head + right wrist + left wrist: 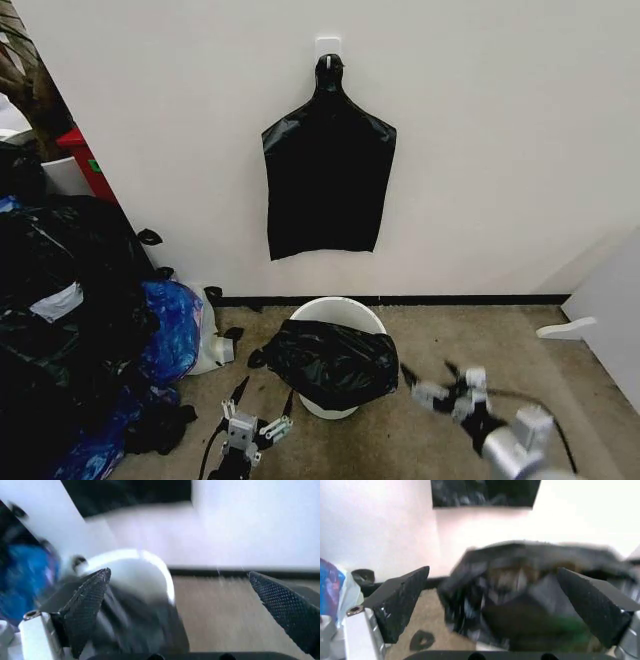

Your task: Place the garbage bag over the trash bin.

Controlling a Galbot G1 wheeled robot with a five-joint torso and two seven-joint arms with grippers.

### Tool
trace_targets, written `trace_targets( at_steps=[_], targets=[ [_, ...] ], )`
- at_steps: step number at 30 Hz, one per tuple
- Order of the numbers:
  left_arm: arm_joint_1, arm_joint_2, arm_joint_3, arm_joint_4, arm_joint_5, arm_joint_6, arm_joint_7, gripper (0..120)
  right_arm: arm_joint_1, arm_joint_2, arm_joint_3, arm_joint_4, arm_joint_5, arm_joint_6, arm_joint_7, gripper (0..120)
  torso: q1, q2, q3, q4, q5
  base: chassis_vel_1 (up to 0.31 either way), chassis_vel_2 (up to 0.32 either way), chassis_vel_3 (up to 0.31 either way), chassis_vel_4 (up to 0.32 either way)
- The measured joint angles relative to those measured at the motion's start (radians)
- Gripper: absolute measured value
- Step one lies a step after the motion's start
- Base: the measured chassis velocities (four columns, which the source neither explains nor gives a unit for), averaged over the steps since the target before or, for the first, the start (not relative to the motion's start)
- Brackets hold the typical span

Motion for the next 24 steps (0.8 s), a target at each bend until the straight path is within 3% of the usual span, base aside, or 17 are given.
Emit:
trace_targets(
  at_steps=[1,8,12,15,17,24],
  targets=[
    [0.000,0.000,0.000,0.000,0.000,0.000,0.000,100,0.000,0.000,0.000,0.000,0.000,0.000,0.000,100,0.000,0.000,0.000,0.0000,0.0000,0.000,0.000,0.000,0.000],
    [-0.124,0.062,-0.079,-0.175,-0.306,0.277,-0.087,100,0.303,-0.094,0.049,-0.168,0.166,-0.297,-0.094,100,0.000,0.000,0.000,-0.0020,-0.0002,0.000,0.000,0.000,0.000],
    [-0.118,0.067,-0.167,-0.219,-0.362,0.365,-0.075,100,0.450,-0.139,-0.028,-0.249,0.179,-0.334,-0.143,100,0.000,0.000,0.000,-0.0004,-0.0002,0.000,0.000,0.000,0.000],
    [-0.110,0.063,-0.237,-0.233,-0.382,0.442,-0.041,100,0.566,-0.167,-0.092,-0.337,0.138,-0.334,-0.273,100,0.000,0.000,0.000,-0.0005,-0.0006,0.000,0.000,0.000,0.000],
    [-0.110,0.062,-0.250,-0.232,-0.382,0.453,-0.028,100,0.585,-0.170,-0.105,-0.353,0.125,-0.337,-0.292,100,0.000,0.000,0.000,-0.0008,-0.0005,0.000,0.000,0.000,0.000],
    [-0.116,0.070,-0.350,-0.231,-0.389,0.623,0.038,100,0.859,-0.226,-0.379,-0.558,0.045,-0.341,-0.405,100,0.000,0.000,0.000,-0.0011,-0.0006,0.000,0.000,0.000,0.000]
  ],
)
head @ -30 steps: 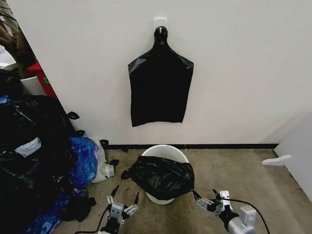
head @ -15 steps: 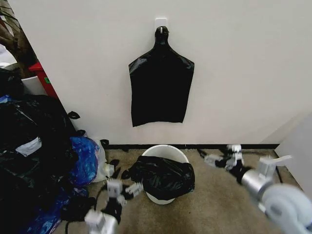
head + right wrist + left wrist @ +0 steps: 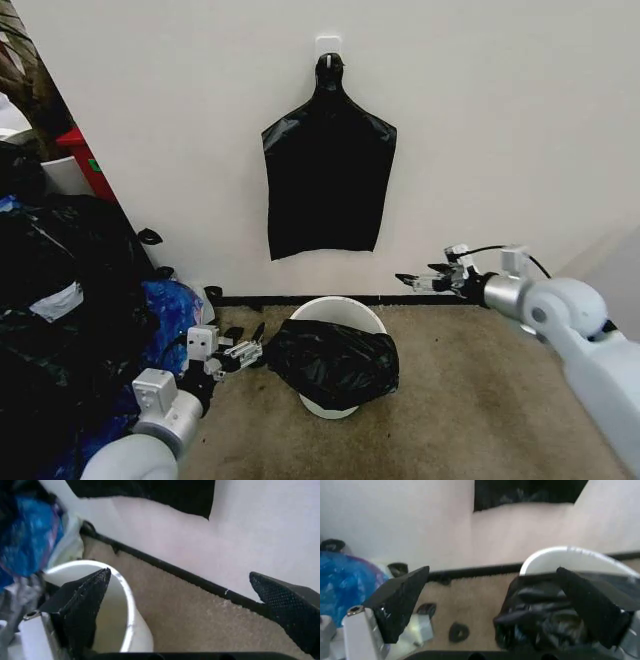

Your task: Place the garbage bag over the trash bin.

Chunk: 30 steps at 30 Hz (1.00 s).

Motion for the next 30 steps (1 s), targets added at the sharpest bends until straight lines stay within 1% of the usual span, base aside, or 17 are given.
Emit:
trace_targets(
  at_steps=[1,3,4,5,7,8,9,11,12,15,16,18,21,23,25,28,30],
  targets=[
    [0.000,0.000,0.000,0.000,0.000,0.000,0.000,100,0.000,0.000,0.000,0.000,0.000,0.000,0.000,100,0.000,0.000,0.000,0.0000,0.0000,0.000,0.000,0.000,0.000],
    [-0.001,0.005,-0.011,-0.008,-0.006,0.022,0.000,100,0.085,-0.015,-0.096,-0.044,-0.001,0.002,-0.011,100,0.000,0.000,0.000,0.0003,0.0002,0.000,0.000,0.000,0.000],
    [-0.002,0.005,-0.016,-0.011,-0.008,0.025,0.000,100,0.132,-0.020,-0.152,-0.065,-0.007,0.003,-0.023,100,0.000,0.000,0.000,0.0003,-0.0003,0.000,0.000,0.000,0.000],
    [-0.002,0.005,-0.017,-0.011,-0.008,0.025,0.000,100,0.138,-0.020,-0.161,-0.068,-0.008,0.003,-0.025,100,0.000,0.000,0.000,0.0003,-0.0004,0.000,0.000,0.000,0.000],
    [-0.004,0.005,-0.021,-0.013,-0.008,0.025,-0.001,100,0.189,-0.023,-0.242,-0.091,-0.023,0.003,-0.040,100,0.000,0.000,0.000,0.0002,0.0001,0.000,0.000,0.000,0.000],
    [-0.004,0.005,-0.022,-0.013,-0.008,0.025,-0.003,100,0.204,-0.024,-0.268,-0.097,-0.029,0.003,-0.041,100,0.000,0.000,0.000,0.0000,0.0001,0.000,0.000,0.000,0.000],
    [-0.004,0.005,-0.022,-0.013,-0.008,0.025,-0.003,100,0.204,-0.024,-0.268,-0.097,-0.029,0.003,-0.041,100,0.000,0.000,0.000,0.0000,0.0001,0.000,0.000,0.000,0.000],
    [-0.004,0.009,-0.026,-0.021,-0.012,0.037,-0.022,100,0.299,-0.021,-0.432,-0.134,-0.064,0.004,-0.049,100,0.000,0.000,0.000,0.0001,0.0001,0.000,0.000,0.000,0.000],
    [-0.004,0.010,-0.027,-0.023,-0.014,0.040,-0.025,100,0.314,-0.019,-0.453,-0.139,-0.069,0.004,-0.049,100,0.000,0.000,0.000,0.0002,0.0002,0.000,0.000,0.000,0.000],
    [0.001,0.010,-0.036,-0.029,-0.017,0.043,-0.032,100,0.409,0.023,-0.566,-0.195,-0.079,0.004,-0.033,100,0.000,0.000,0.000,0.0001,0.0000,0.000,0.000,0.000,0.000],
    [0.001,0.010,-0.036,-0.029,-0.017,0.043,-0.032,100,0.409,0.023,-0.566,-0.195,-0.079,0.004,-0.033,100,0.000,0.000,0.000,0.0001,0.0000,0.000,0.000,0.000,0.000],
    [0.003,0.007,-0.039,-0.032,-0.017,0.043,-0.033,100,0.447,0.050,-0.600,-0.225,-0.059,0.005,-0.017,100,0.000,0.000,0.000,0.0003,0.0001,0.000,0.000,0.000,0.000],
    [0.004,0.001,-0.042,-0.041,-0.020,0.042,-0.036,100,0.510,0.086,-0.669,-0.267,0.053,0.006,0.033,100,0.000,0.000,0.000,0.0005,-0.0001,0.000,0.000,0.000,0.000],
    [0.004,0.001,-0.043,-0.041,-0.021,0.042,-0.036,100,0.514,0.087,-0.674,-0.269,0.059,0.006,0.035,100,0.000,0.000,0.000,0.0005,-0.0001,0.000,0.000,0.000,0.000],
    [-0.004,-0.005,-0.043,-0.044,-0.027,0.040,-0.037,100,0.555,0.093,-0.758,-0.296,0.121,0.006,0.057,100,0.000,0.000,0.000,0.0003,-0.0001,0.000,0.000,0.000,0.000],
    [-0.020,-0.013,-0.038,-0.044,-0.043,0.039,-0.044,100,0.570,0.089,-0.820,-0.308,0.147,0.006,0.066,100,0.000,0.000,0.000,0.0000,0.0001,0.000,0.000,0.000,0.000],
    [-0.028,-0.019,-0.032,-0.044,-0.051,0.039,-0.049,100,0.573,0.087,-0.840,-0.311,0.156,0.006,0.071,100,0.000,0.000,0.000,-0.0002,0.0001,0.000,0.000,0.000,0.000]
  ],
)
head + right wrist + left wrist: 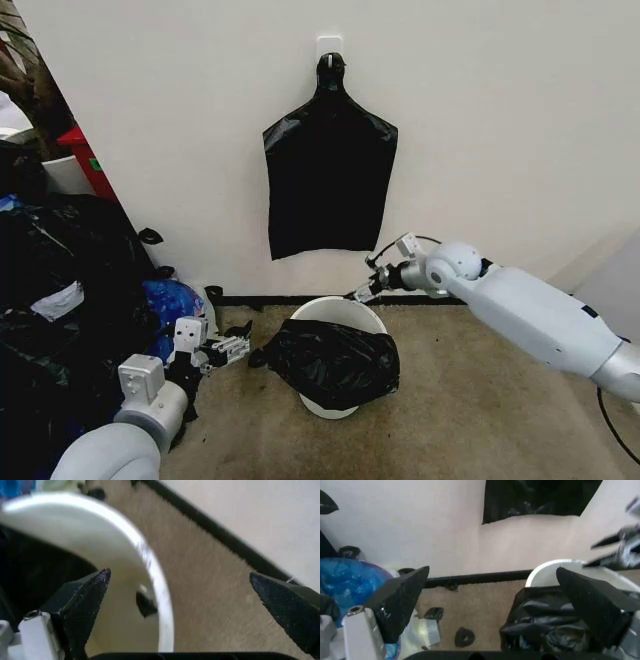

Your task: Place the garbage bag over the trash bin.

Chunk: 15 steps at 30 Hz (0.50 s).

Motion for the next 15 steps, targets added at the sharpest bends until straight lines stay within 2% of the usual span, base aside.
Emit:
trace_targets(
  at_steps=[11,15],
  targets=[
    [-0.057,-0.041,0.070,0.029,0.031,-0.024,-0.005,100,0.017,0.084,-0.066,-0.104,0.015,0.001,0.043,100,0.000,0.000,0.000,0.0005,0.0000,0.000,0.000,0.000,0.000],
    [-0.072,-0.044,0.073,0.035,0.033,-0.028,-0.004,100,0.035,0.100,-0.099,-0.120,0.058,0.001,0.085,92,0.000,0.000,0.000,0.0005,-0.0001,0.000,0.000,0.000,0.000]
  ],
)
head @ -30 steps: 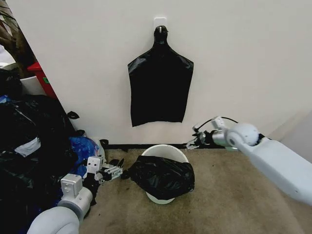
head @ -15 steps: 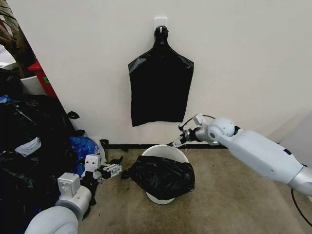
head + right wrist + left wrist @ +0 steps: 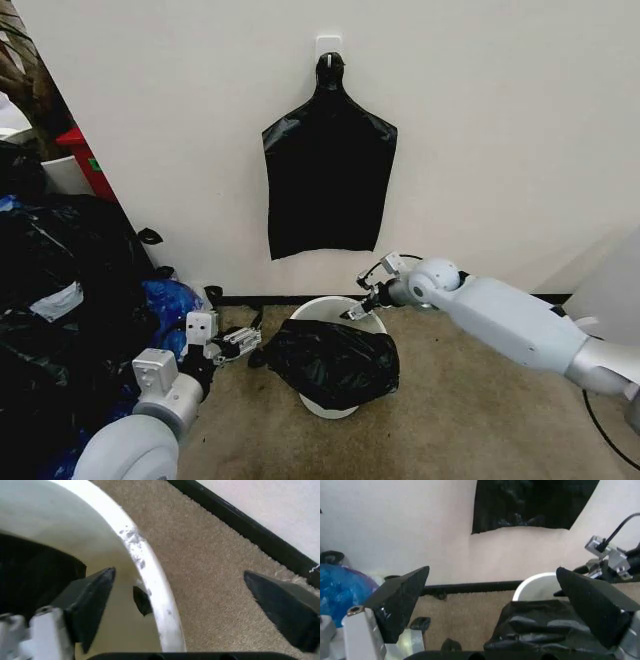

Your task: Place the garbage bag over the trash bin.

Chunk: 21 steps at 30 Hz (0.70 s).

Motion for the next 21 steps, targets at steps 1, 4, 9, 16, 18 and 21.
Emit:
trace_targets(
  at_steps=[1,4,9,16,18,21],
  targets=[
    [-0.007,-0.002,-0.001,0.004,-0.001,-0.002,0.000,100,0.004,0.002,-0.012,-0.002,0.014,0.000,0.018,86,0.000,0.000,0.000,-0.0001,0.0000,0.000,0.000,0.000,0.000],
    [-0.015,-0.004,-0.003,0.007,-0.005,-0.002,0.000,100,0.010,-0.007,-0.032,0.010,0.038,0.000,0.037,73,0.000,0.000,0.000,-0.0003,0.0000,0.000,0.000,0.000,0.000],
    [-0.018,-0.021,-0.003,0.008,-0.006,-0.005,0.000,100,0.010,-0.007,-0.036,0.019,0.052,0.000,0.053,55,0.000,0.000,0.000,-0.0001,0.0000,0.000,0.000,0.000,0.000],
    [-0.001,-0.032,-0.008,0.003,0.004,-0.006,-0.001,100,0.010,-0.020,-0.038,0.035,0.051,0.000,0.054,32,0.000,0.000,0.000,-0.0002,0.0001,0.000,0.000,0.000,0.000],
    [0.007,-0.038,-0.011,0.001,0.013,-0.003,0.001,100,0.009,-0.030,-0.039,0.048,0.050,0.000,0.054,23,0.000,0.000,0.000,-0.0001,0.0001,0.000,0.000,0.000,0.000],
    [0.016,-0.048,-0.013,-0.002,0.020,-0.003,0.001,100,-0.005,-0.052,-0.029,0.069,0.022,0.000,0.039,10,0.000,0.000,0.000,0.0001,0.0003,0.000,0.000,0.000,0.000]
  ],
)
